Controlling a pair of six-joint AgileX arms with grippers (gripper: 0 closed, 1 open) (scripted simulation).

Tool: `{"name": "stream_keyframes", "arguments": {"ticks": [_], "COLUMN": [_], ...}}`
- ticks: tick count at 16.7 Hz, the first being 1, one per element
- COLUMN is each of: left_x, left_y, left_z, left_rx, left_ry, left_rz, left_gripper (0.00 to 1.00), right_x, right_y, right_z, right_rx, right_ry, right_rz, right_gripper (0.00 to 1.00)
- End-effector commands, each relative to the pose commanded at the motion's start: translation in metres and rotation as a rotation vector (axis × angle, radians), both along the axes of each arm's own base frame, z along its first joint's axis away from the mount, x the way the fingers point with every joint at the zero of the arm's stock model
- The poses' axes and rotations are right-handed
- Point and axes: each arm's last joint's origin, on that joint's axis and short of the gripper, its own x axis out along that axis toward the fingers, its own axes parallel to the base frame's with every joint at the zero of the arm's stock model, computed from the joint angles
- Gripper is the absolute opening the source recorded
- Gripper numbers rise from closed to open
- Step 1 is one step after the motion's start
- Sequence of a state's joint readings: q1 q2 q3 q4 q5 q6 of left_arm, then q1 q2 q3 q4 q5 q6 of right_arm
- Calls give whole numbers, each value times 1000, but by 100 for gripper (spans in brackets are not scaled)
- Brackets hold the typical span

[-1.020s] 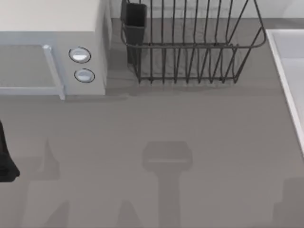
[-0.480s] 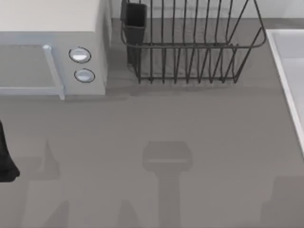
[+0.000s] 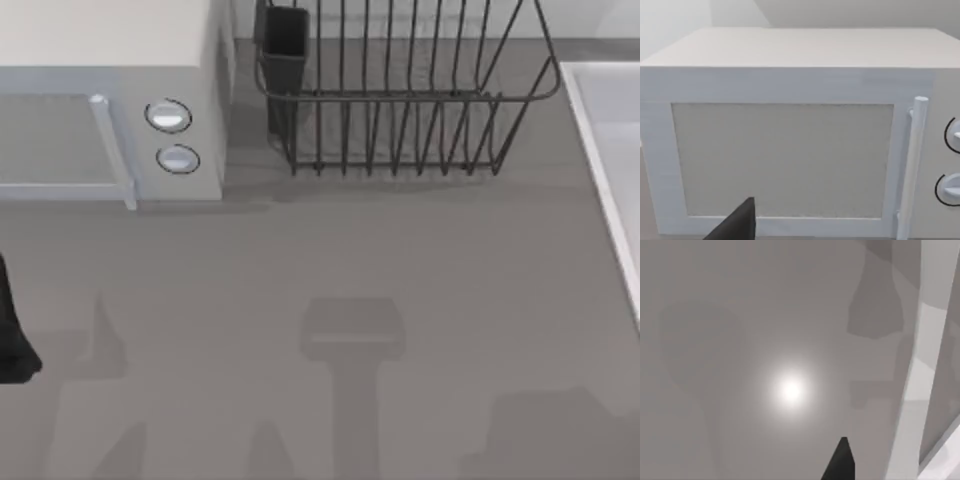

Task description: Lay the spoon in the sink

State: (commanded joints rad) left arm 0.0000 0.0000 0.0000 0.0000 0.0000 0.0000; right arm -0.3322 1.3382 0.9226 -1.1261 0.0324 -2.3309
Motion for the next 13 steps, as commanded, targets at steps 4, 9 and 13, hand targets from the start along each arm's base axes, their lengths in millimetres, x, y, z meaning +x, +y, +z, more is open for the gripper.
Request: {"name": "stream_keyframes", "arguments": {"ticks": [4,9,13], "left_x": [0,0,0], "left_y": [0,0,0], "left_z": [0,0,0], "left_rx": [0,0,0], "left_ry": [0,0,0], "left_rz": [0,0,0], "left_gripper": [100,100,100], "right_x": [0,21,75], "right_y": [0,-6,-19], "right_z": [-1,7,21], "right_rx": [1,8,19], "right_ry": [3,33,78], "right_rz": [0,-4,1], "right_gripper": [0,0,0]}}
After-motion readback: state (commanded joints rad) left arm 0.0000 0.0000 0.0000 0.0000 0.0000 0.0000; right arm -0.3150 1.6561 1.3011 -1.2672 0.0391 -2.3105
